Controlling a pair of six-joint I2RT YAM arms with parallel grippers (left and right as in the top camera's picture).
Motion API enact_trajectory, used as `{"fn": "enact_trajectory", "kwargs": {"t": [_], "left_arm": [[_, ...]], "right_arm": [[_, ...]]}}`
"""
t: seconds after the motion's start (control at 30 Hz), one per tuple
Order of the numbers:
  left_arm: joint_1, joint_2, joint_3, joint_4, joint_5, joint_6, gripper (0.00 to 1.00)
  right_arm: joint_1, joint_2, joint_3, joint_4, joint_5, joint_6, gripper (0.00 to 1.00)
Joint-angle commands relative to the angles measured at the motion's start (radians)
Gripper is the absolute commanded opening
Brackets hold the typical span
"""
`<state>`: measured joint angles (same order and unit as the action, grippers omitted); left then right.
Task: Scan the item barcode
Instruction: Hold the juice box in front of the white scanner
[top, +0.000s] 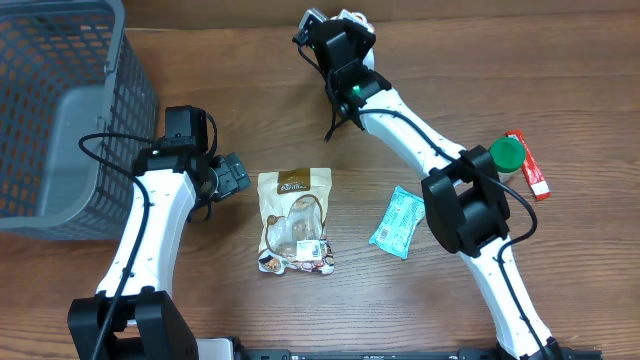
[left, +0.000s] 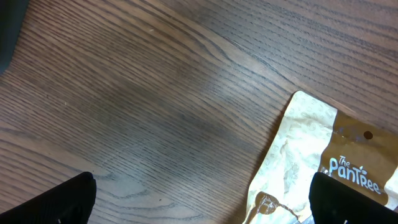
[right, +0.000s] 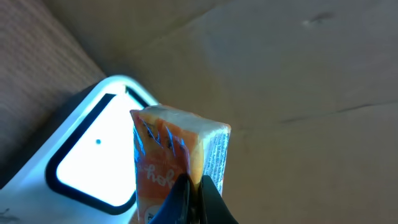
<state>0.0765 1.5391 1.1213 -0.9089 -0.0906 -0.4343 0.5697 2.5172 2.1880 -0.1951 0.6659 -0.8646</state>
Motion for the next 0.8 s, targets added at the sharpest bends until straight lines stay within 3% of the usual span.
{"fn": "enact_trajectory", "kwargs": {"t": [0.0, 0.6, 0.77], "left_arm": [[0.002, -0.002, 0.014, 0.001, -0.010, 0.011, 1.00], [0.002, -0.002, 0.014, 0.000, -0.010, 0.011, 1.00], [0.002, -0.002, 0.014, 0.000, -0.010, 0.011, 1.00]], "right_arm": [[-0.004, 0.019, 0.024, 0.007, 0.014, -0.007, 0.04], [-0.006, 0.019, 0.024, 0.000, 0.014, 0.000, 0.04], [-0.001, 0.009, 0.026, -0.002, 0.071, 0.132, 0.03]]}}
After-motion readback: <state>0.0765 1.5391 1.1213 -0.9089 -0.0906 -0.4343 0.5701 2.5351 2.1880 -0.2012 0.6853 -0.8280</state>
